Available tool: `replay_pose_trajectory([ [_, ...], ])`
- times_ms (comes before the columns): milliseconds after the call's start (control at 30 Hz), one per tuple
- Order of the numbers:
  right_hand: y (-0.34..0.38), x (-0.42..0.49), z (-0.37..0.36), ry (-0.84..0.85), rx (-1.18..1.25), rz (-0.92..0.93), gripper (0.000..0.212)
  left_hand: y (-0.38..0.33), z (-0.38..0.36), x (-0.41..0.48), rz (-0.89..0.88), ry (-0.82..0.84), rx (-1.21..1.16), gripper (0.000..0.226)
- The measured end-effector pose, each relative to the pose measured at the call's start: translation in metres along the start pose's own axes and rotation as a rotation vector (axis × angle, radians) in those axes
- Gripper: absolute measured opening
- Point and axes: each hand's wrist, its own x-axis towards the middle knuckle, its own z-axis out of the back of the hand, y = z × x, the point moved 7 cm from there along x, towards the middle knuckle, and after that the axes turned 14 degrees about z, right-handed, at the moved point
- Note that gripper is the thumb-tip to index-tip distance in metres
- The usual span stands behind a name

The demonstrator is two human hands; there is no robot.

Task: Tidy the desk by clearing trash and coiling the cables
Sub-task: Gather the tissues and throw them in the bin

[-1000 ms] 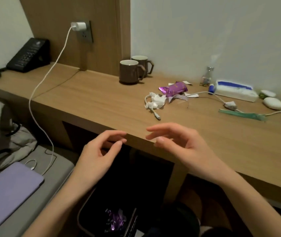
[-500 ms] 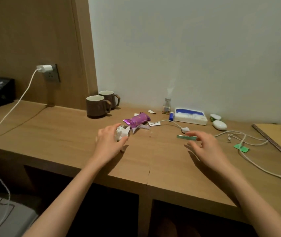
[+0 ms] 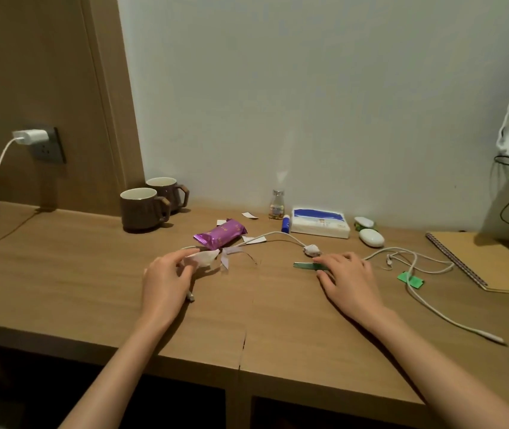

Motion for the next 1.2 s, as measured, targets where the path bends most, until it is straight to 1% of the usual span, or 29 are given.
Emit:
replay_pose_trajectory([
  [100,0.005,0.011,0.006,-0.111,-0.015,0.047,0.029,-0.006,0.007,-0.006,-0.031,-0.037,-0.099,0.028],
  [167,0.005,0.022,0.009,-0.139,0.017,0.033,0.029,-0.01,0.013,-0.007,-0.033,-0.068,-0.166,0.026],
  [233,-0.001,0.035,0.005,-0.109,0.083,-0.012,0.03,-0.009,0.018,-0.008,0.001,-0.068,-0.267,0.027],
  [300,-0.006,0.046,-0.003,-0.045,0.178,-0.065,0.034,-0.005,0.021,-0.007,0.043,-0.059,-0.355,0.028],
  [367,-0.01,0.054,-0.013,0.018,0.278,-0.112,0.037,-0.001,0.022,-0.006,0.073,-0.063,-0.391,0.029],
  [433,-0.012,0.059,-0.022,0.052,0.353,-0.16,0.037,0.001,0.023,-0.005,0.091,-0.073,-0.397,0.031],
  [500,-0.014,0.061,-0.029,0.057,0.381,-0.189,0.032,0.002,0.024,-0.005,0.107,-0.078,-0.403,0.03],
  [633,-0.015,0.062,-0.032,0.008,0.386,-0.202,0.026,0.008,0.02,-0.003,0.127,-0.052,-0.409,0.025],
  [733,-0.009,0.062,-0.02,-0.088,0.389,-0.173,0.025,0.007,0.021,-0.003,0.129,-0.071,-0.396,0.025],
  [800,-0.001,0.062,-0.006,-0.169,0.415,-0.132,0.024,0.004,0.023,-0.004,0.123,-0.085,-0.4,0.025],
  [867,0.012,0.063,0.008,-0.217,0.458,-0.102,0.023,0.001,0.025,-0.004,0.116,-0.094,-0.423,0.025],
  [1033,0.055,0.057,0.043,-0.266,0.644,-0.006,0.026,-0.002,0.044,-0.007,0.1,-0.12,-0.504,0.025],
  [1200,0.113,0.038,0.074,-0.265,0.826,0.143,0.029,-0.019,0.089,-0.026,0.006,-0.113,-0.541,0.017],
])
